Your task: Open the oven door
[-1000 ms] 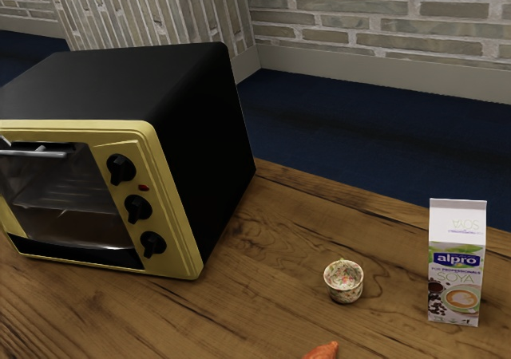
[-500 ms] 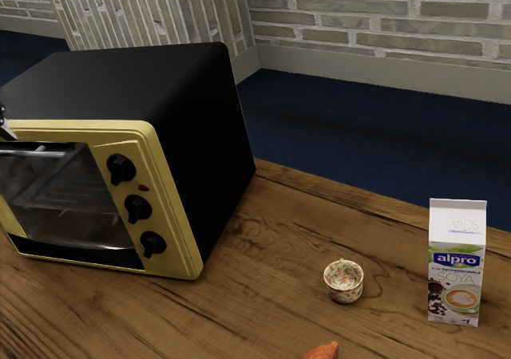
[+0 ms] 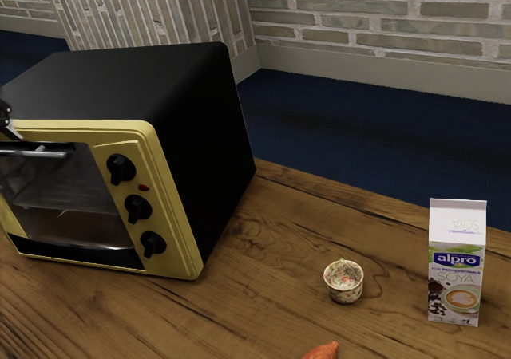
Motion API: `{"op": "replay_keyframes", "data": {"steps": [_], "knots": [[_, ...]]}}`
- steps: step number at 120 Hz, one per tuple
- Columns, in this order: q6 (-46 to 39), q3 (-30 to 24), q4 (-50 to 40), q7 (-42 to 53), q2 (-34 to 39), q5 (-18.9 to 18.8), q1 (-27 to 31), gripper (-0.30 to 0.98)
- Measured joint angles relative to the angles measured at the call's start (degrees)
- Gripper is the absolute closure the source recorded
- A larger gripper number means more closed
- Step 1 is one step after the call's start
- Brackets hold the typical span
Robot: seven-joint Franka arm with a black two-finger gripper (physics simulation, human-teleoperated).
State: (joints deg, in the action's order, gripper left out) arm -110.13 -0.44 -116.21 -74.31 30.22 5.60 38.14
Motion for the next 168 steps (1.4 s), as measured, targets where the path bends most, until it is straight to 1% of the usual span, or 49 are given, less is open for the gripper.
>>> {"op": "replay_keyframes", "data": {"steps": [31, 72, 88, 96, 105, 112, 115, 118, 121, 127, 134, 140, 144, 149, 153, 160, 168], "knots": [[-0.3, 0.0, -0.8, 1.6, -0.5, 0.2, -0.3, 0.0], [-0.8, 0.2, -4.2, 2.8, 0.1, 1.0, -0.2, 0.0], [-1.5, 0.5, -12.5, 3.0, 8.8, 1.2, 0.2, 0.0], [-1.8, 2.0, -17.6, 3.0, 15.7, 0.9, 0.2, 0.0], [-2.0, 5.0, -23.9, 3.1, 25.1, 0.6, 0.3, 0.0], [-1.9, 7.0, -28.0, 3.1, 32.7, 0.3, 2.9, 0.0], [-1.7, 7.4, -28.6, 3.1, 34.3, 0.3, 3.9, 0.0], [-1.4, 7.1, -27.8, 3.0, 34.5, 0.2, 3.3, 0.0], [-0.7, 5.6, -25.3, 2.4, 33.3, 0.2, 0.9, 0.0], [2.0, 1.3, -15.4, -0.6, 26.4, 0.2, -8.6, 0.0], [5.2, -1.1, -0.8, -5.1, 13.4, 0.1, -22.2, 0.0], [7.6, -1.8, 8.9, -9.1, 3.2, 0.1, -30.9, 0.0], [9.0, -1.5, 12.2, -11.5, -1.0, 0.1, -33.9, 0.0], [10.3, -1.0, 14.3, -14.4, -5.1, 0.0, -35.7, 0.0], [11.2, -1.1, 15.3, -16.6, -7.5, 0.1, -37.0, 0.0], [12.5, -1.1, 16.7, -20.3, -11.1, 0.1, -41.2, 0.0], [13.4, -1.0, 16.9, -24.2, -14.7, 0.1, -43.9, 0.0]]}}
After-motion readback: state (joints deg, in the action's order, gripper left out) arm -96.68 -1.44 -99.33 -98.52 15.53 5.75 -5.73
